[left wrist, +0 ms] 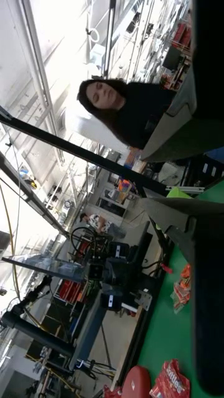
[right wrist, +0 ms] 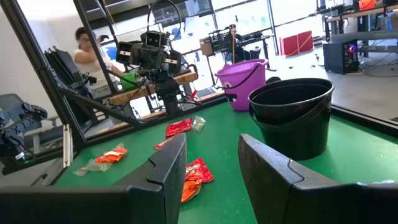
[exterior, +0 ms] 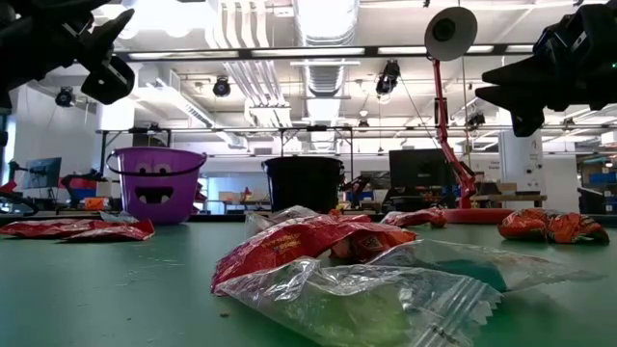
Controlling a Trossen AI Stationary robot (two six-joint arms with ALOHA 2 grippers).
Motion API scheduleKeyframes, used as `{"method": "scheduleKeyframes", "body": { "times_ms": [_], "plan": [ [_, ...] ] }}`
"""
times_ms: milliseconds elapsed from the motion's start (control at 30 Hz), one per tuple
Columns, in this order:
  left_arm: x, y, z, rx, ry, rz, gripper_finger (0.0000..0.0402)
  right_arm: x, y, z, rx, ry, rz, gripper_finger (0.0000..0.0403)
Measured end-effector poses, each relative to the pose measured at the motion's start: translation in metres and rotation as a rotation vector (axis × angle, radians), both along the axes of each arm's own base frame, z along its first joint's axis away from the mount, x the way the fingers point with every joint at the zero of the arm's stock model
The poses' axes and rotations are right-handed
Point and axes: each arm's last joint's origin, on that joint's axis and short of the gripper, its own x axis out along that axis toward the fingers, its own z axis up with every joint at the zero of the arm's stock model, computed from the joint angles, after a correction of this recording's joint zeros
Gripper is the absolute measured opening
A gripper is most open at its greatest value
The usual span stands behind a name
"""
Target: Sort candy
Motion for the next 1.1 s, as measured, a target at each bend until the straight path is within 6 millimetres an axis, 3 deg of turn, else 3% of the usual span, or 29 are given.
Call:
{"method": "scheduleKeyframes", "body": {
  "times_ms": [233, 433, 633, 1100],
  "plan": [
    [0.0000, 0.0000, 0.0001, 0.000, 0.000, 0.000, 0.0086, 0.0000, 0.0000, 0.0001, -0.003, 0.000, -0.001, 0.0137],
    [0.0000, 0.0000, 0.0000, 0.000, 0.000, 0.000, 0.0086, -0.0001, -0.0001, 0.0021, -0.180, 0.004, -0.010, 0.0137],
    [0.0000, 0.0000, 0.0001, 0.000, 0.000, 0.000, 0.0086, -0.0002, -0.0001, 0.0033, -0.239, 0.001, -0.015, 0.0137],
    [0.0000, 0.0000, 0.0001, 0.000, 0.000, 0.000, 0.0086, 0.0000, -0.0001, 0.0029, -0.103, -0.015, -0.007, 0.0137]
  ]
}}
